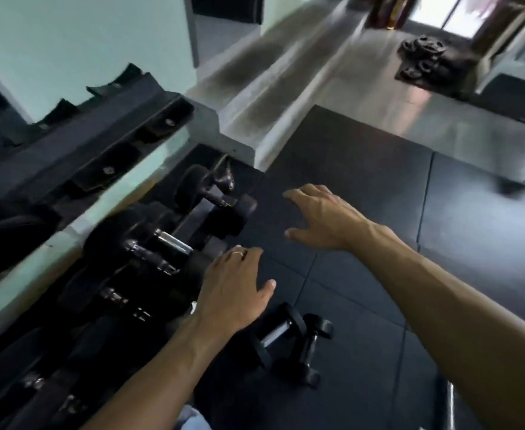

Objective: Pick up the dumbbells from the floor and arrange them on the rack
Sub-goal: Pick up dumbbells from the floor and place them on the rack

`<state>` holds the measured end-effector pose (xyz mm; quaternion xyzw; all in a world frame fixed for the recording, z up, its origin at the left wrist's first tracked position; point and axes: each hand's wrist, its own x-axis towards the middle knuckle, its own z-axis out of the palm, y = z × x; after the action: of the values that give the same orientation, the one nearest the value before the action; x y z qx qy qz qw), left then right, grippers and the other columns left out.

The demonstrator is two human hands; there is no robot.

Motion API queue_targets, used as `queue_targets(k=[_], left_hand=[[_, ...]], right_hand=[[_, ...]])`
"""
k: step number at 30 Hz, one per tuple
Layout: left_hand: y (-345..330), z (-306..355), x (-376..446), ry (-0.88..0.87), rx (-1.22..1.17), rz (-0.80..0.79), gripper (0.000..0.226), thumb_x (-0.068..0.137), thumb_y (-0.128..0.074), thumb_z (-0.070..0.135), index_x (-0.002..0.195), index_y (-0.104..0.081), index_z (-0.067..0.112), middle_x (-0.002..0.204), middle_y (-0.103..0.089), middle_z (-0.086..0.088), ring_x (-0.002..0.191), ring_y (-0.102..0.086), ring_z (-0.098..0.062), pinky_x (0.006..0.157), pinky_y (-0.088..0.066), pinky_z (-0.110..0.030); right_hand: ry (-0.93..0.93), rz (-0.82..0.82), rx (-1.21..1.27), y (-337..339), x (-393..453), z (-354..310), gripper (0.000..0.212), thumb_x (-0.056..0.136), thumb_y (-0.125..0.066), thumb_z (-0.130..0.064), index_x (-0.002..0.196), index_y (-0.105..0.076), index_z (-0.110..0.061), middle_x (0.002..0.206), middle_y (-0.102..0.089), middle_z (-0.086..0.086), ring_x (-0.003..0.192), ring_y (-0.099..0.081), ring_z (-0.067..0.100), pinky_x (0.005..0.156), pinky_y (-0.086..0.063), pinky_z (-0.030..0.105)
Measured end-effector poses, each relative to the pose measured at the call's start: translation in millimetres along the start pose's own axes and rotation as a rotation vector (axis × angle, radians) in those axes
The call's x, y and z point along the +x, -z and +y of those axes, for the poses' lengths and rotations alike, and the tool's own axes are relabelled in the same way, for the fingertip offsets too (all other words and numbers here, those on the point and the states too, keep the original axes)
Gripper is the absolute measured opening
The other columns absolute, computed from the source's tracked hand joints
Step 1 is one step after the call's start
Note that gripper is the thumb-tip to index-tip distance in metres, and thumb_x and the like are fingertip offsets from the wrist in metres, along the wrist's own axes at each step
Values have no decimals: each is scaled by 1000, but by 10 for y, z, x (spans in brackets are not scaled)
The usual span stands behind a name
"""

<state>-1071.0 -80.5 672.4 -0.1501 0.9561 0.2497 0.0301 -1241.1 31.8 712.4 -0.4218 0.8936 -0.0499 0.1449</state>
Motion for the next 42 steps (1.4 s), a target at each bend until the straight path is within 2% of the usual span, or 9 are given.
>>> queue_targets(k=[6,13,21,25,29,31,35,38,42], left_hand=[[-809,327,144,-111,108,-215,59,92,-50,46,141,-35,17,142,-44,-6,137,-30,-21,113,-23,-35],[-1707,108,577,-181,138,-323,55,91,-50,44,136,-41,15,132,-52,-5,126,-43,-20,107,-32,-33],[-3416,-631,769,-110,222,-534,55,89,-53,46,134,-42,17,127,-54,-2,120,-49,-20,101,-38,-34],[-4447,-1157,971,-62,266,-597,54,88,-54,49,130,-43,17,126,-54,-3,120,-49,-21,100,-39,-33],[-5314,-1627,1157,5,270,-622,60,87,-57,50,133,-37,16,129,-48,-5,121,-47,-23,95,-42,-36],[-5638,-1796,1224,35,243,-623,65,85,-59,49,135,-33,15,131,-45,-6,121,-47,-26,95,-43,-39],[-6098,-2033,1381,35,218,-727,66,81,-67,47,128,-34,15,126,-49,-7,117,-52,-29,93,-45,-41],[-6253,-2176,1421,42,227,-825,62,77,-73,40,120,-35,14,119,-56,-9,111,-56,-31,91,-46,-41],[-6286,-2274,1513,44,227,-878,66,76,-74,20,126,-31,12,112,-60,-13,101,-60,-32,75,-45,-33]], right_hand=[[-175,-35,44,-391,-439,705,81,85,-66,-49,151,-29,-21,142,-41,7,134,-36,30,105,-38,43],[-282,-63,73,-1188,-316,1220,77,85,-65,-49,149,-31,-21,139,-43,7,129,-40,30,99,-40,41],[-341,-198,160,-3121,-86,1765,73,82,-67,-52,140,-39,-17,126,-48,7,120,-45,30,92,-44,40],[-358,-231,229,-4344,80,2030,76,80,-65,-55,141,-39,-17,129,-48,7,122,-45,29,93,-42,38],[-343,-242,247,-5367,317,2204,81,77,-71,-55,140,-38,-17,127,-49,6,119,-48,28,82,-38,32],[-342,-249,258,-5731,415,2240,83,76,-72,-55,140,-37,-16,128,-50,7,118,-50,29,82,-39,32],[-303,-244,300,-6280,558,2277,80,70,-77,-51,133,-40,-17,119,-56,6,108,-59,30,84,-47,37],[-299,-194,355,-6518,618,2288,85,68,-81,-46,132,-34,-17,112,-62,5,97,-62,31,75,-47,37],[-308,-135,332,-6616,667,2313,66,76,-78,-32,123,-37,-12,98,-66,9,86,-62,38,69,-48,41]])
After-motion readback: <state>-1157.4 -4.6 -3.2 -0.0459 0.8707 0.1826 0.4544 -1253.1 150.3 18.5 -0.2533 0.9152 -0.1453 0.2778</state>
